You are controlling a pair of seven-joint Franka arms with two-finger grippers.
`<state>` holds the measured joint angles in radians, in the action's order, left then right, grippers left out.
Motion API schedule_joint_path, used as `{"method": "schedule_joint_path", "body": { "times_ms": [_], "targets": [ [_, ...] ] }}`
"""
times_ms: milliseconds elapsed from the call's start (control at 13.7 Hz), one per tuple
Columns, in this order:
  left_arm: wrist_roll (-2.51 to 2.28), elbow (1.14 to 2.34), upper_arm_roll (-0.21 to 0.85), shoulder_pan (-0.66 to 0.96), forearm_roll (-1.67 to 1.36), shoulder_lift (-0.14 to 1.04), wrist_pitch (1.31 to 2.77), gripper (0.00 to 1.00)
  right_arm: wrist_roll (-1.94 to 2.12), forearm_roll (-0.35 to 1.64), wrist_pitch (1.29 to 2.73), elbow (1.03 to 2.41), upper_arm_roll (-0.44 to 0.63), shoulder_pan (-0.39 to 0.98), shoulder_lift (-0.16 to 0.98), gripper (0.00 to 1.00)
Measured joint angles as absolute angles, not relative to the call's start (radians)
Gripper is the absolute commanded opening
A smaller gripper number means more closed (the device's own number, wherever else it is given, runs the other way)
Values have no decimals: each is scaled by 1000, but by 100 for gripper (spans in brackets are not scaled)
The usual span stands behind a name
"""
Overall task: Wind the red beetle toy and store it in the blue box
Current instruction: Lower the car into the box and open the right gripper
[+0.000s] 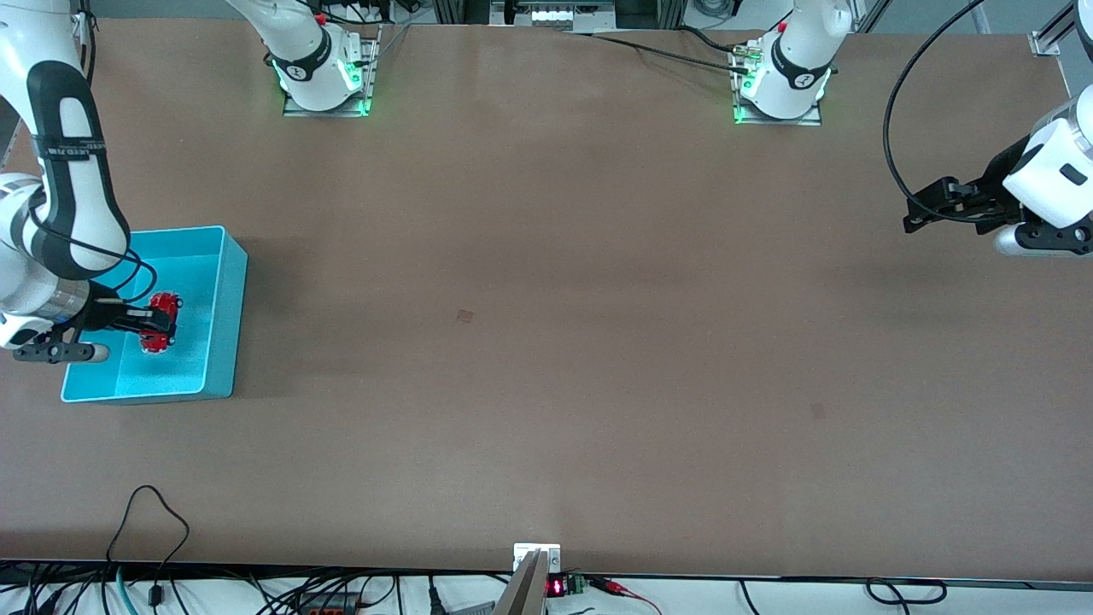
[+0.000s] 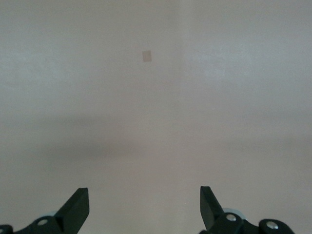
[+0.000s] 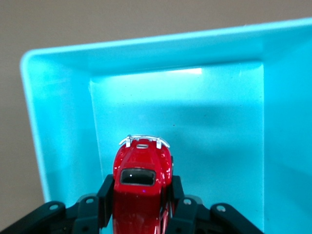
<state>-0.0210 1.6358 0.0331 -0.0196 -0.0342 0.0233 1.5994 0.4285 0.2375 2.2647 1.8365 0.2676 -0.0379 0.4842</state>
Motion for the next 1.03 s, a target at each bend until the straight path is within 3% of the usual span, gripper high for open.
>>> {"method": "schedule_joint_path", "body": {
  "times_ms": [293,513,879,1025],
  "targets": [
    [-21,1636,33,-20,-34,23,1599,100,449,237,2294,1869,268,-42,519,5],
    [-21,1636,33,-20,-34,23,1599,100,518,238,2398,1902,268,-49,542,0],
    [-21,1636,33,-20,-34,23,1599,100,531,259,2457,1909,265,-48,594,1],
    [-21,1636,33,-20,-34,23,1599,100,532,261,2458,1912,265,-48,593,8]
  ]
}}
